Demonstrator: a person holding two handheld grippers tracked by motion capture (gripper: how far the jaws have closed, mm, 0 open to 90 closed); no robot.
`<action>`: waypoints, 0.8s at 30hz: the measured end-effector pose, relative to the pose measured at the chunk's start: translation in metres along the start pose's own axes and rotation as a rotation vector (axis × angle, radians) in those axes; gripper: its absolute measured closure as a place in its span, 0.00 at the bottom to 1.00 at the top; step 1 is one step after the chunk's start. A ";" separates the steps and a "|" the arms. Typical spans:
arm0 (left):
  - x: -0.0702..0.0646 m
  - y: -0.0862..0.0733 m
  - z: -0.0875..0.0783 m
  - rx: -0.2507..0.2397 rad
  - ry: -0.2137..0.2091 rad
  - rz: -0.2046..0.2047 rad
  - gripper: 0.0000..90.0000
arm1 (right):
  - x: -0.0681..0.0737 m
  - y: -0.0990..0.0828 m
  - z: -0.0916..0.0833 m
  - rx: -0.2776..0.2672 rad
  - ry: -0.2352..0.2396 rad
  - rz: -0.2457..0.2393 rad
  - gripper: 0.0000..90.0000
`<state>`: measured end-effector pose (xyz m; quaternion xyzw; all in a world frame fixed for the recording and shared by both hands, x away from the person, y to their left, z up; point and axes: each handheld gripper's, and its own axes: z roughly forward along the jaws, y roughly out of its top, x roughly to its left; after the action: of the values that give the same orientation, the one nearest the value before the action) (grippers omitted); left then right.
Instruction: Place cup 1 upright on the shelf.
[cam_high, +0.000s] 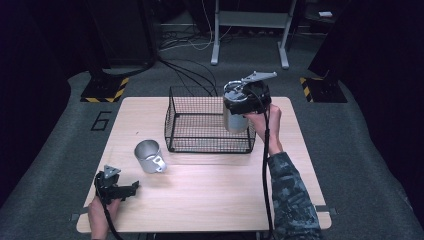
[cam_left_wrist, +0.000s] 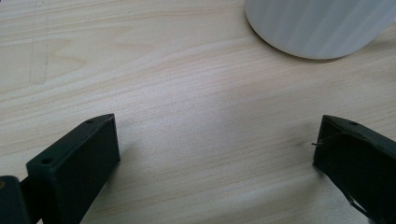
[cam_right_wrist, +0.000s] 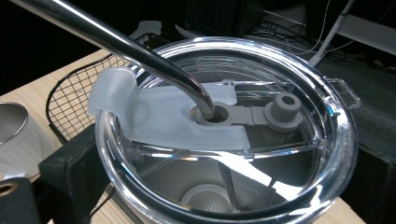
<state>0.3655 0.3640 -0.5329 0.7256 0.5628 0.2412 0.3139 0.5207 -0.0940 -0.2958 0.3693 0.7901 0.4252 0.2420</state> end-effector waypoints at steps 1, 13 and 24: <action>0.000 0.000 0.000 0.001 0.001 0.001 0.00 | 0.000 0.000 0.002 0.003 -0.002 0.003 0.04; 0.000 0.000 0.000 0.002 0.000 -0.002 0.00 | -0.003 0.000 0.019 0.002 -0.030 -0.002 0.04; 0.000 0.000 0.000 0.001 0.001 -0.002 0.00 | -0.011 -0.007 0.038 0.009 -0.036 0.030 0.04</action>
<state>0.3653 0.3639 -0.5329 0.7252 0.5636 0.2411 0.3137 0.5514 -0.0865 -0.3214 0.3897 0.7818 0.4187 0.2482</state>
